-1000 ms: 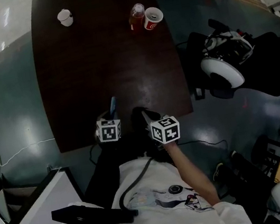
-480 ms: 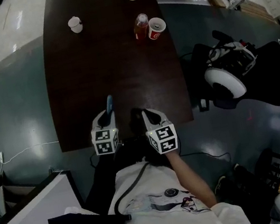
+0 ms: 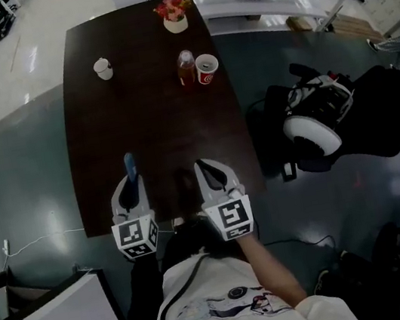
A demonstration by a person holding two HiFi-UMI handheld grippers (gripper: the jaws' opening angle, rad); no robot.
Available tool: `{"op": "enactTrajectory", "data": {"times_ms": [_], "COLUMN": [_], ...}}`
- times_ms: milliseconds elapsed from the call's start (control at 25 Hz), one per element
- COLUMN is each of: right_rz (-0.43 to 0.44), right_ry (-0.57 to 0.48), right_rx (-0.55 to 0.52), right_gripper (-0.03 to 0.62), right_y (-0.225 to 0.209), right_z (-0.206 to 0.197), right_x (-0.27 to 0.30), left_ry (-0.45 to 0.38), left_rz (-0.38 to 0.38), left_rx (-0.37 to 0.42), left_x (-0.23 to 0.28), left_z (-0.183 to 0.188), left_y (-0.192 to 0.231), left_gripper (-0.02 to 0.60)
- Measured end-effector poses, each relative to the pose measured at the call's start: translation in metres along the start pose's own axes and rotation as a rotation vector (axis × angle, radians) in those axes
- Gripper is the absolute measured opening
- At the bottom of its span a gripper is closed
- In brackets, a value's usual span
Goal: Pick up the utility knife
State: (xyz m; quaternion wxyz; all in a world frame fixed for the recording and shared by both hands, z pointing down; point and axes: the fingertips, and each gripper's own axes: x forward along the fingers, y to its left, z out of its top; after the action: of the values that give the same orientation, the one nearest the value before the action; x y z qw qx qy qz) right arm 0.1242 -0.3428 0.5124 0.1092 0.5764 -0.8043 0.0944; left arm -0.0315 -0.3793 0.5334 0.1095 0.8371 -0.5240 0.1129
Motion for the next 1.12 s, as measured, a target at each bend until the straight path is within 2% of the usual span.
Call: {"op": "enactTrajectory", "data": {"times_ms": [240,480,800,1120], "right_rz": [-0.030,-0.053,-0.039,-0.054], "right_ry": [-0.092,-0.110,-0.114,-0.119], "right_rx": [-0.038,-0.060,-0.068,-0.063], "right_gripper": [0.002,0.002,0.002,0.002], "right_y": [-0.006,0.016,0.065,0.103], "right_z": [0.031,0.044,0.043,0.035], "right_x": [-0.016,-0.034,-0.055,-0.087], "left_ry": [-0.116,-0.192,-0.207,-0.182], "left_rz": [0.009,-0.024,0.011,-0.037], "left_rx": [0.009,0.031,0.005,0.011], "left_x": [-0.014,-0.041,-0.084,-0.128], "left_z": [0.042,0.070,0.065,0.043], "left_y": [-0.004,-0.006,0.018,0.016], "left_gripper": [0.067,0.067,0.067,0.067]}}
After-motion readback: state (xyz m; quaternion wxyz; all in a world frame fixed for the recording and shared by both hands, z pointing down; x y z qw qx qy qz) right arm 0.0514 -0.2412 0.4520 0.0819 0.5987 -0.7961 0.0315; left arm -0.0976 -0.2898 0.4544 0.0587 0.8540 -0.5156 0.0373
